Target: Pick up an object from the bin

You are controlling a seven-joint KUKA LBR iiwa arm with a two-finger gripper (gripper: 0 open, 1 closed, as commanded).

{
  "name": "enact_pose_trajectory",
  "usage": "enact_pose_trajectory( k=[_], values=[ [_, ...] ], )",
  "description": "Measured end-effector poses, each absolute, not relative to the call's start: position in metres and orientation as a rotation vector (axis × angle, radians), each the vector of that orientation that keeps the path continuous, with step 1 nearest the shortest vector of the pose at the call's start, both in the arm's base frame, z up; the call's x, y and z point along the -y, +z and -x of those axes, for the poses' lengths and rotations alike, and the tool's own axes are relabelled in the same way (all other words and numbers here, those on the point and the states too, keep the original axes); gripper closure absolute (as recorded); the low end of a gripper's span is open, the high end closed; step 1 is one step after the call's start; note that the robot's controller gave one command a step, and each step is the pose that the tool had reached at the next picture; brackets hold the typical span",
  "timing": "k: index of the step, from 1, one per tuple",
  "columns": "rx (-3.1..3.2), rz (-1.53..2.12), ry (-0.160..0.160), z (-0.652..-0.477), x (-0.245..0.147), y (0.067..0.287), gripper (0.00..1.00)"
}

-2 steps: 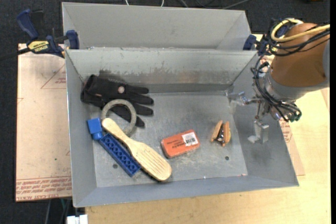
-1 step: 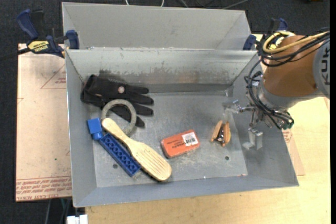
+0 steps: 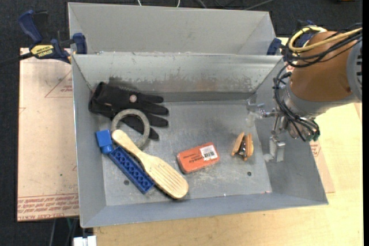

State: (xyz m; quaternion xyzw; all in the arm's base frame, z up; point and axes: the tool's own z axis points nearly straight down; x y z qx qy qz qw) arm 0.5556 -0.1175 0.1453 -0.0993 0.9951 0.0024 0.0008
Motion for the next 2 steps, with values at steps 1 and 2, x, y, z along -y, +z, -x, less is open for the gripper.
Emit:
enact_pose_trajectory(
  k=[1, 2],
  values=[
    [-3.004, 0.915, 0.008, -0.5774, 0.1138, 0.0721, 0.0],
    [-2.911, 1.157, 0.003, -0.568, 0.1163, 0.0716, 1.0]
  ],
)
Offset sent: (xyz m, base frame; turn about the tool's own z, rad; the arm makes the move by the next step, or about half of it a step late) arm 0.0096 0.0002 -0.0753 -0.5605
